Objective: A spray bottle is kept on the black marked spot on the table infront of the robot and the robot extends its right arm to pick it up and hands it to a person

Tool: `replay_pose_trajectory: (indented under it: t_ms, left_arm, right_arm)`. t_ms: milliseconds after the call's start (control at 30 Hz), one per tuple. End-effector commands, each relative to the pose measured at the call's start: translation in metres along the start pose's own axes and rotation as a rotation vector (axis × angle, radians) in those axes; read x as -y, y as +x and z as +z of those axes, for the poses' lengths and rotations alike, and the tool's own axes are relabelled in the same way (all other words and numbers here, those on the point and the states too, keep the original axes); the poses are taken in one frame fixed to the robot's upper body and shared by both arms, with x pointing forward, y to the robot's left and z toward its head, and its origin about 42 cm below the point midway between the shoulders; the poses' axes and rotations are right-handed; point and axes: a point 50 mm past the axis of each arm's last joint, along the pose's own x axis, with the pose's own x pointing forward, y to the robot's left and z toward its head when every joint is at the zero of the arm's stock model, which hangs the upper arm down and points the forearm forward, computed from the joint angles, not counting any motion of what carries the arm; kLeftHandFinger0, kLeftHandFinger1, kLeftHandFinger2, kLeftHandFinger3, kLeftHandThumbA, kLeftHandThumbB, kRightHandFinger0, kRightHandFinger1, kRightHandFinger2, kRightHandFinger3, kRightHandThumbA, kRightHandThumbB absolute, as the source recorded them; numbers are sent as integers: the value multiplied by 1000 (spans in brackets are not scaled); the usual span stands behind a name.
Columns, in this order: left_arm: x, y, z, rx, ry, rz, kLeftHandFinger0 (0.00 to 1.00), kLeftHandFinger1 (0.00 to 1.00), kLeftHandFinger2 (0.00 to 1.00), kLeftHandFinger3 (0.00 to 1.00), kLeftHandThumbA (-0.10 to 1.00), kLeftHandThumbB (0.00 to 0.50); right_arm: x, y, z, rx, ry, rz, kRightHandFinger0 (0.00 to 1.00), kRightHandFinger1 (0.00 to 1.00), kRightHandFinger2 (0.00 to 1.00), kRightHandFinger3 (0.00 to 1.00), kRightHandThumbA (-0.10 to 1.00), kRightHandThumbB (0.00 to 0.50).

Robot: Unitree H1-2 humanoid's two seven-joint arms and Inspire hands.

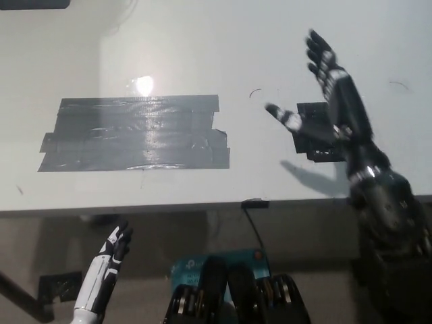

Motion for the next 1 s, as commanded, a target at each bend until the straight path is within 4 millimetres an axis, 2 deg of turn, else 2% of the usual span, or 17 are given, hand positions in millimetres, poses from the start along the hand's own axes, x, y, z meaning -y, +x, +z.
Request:
replay_pose_trajectory:
  t_ms: [0, 33, 200, 233, 367, 467, 533, 700, 967]
  left_arm:
    - [-3, 1, 7, 54, 22, -17, 1000, 1000, 1000, 1000, 1000, 320]
    - [-2, -2, 6, 46, 16, -17, 1000, 1000, 1000, 1000, 1000, 334]
    - [0, -9, 1, 31, 11, -17, 1000, 1000, 1000, 1000, 1000, 338]
    - [1, -12, -2, 25, 13, -16, 1000, 1000, 1000, 1000, 1000, 341]
    - [5, -18, -7, 14, 7, -21, 1000, 1000, 1000, 1000, 1000, 343]
    - [7, -22, -10, 4, 0, -22, 1000, 1000, 1000, 1000, 1000, 345]
    - [9, -23, -11, -4, -8, -18, 1000, 1000, 1000, 1000, 1000, 330]
    - [8, -21, -11, 3, -12, -14, 1000, 1000, 1000, 1000, 1000, 284]
    - [7, -18, -10, 11, 1, -11, 1000, 1000, 1000, 1000, 1000, 292]
  right_arm:
    - [12, -109, 72, 237, -73, 83, 1000, 1000, 1000, 1000, 1000, 417]
    - [13, -120, 52, 171, -64, 69, 1000, 1000, 1000, 1000, 1000, 406]
    - [14, -148, 4, -4, -37, 47, 1000, 1000, 1000, 1000, 1000, 391]
    - [13, -159, -19, -82, -8, 41, 1000, 1000, 1000, 1000, 1000, 388]
    - [13, -180, -62, -202, 22, 21, 1000, 1000, 1000, 1000, 983, 376]
    - [14, -187, -84, -255, -5, 7, 1000, 1000, 1000, 1000, 981, 373]
    - [15, -192, -97, -302, -12, 8, 1000, 1000, 1000, 1000, 973, 347]
    - [16, -192, -115, -338, -16, 22, 1000, 1000, 1000, 1000, 948, 314]
    - [14, -191, -122, -338, -31, 32, 1000, 1000, 1000, 1000, 950, 312]
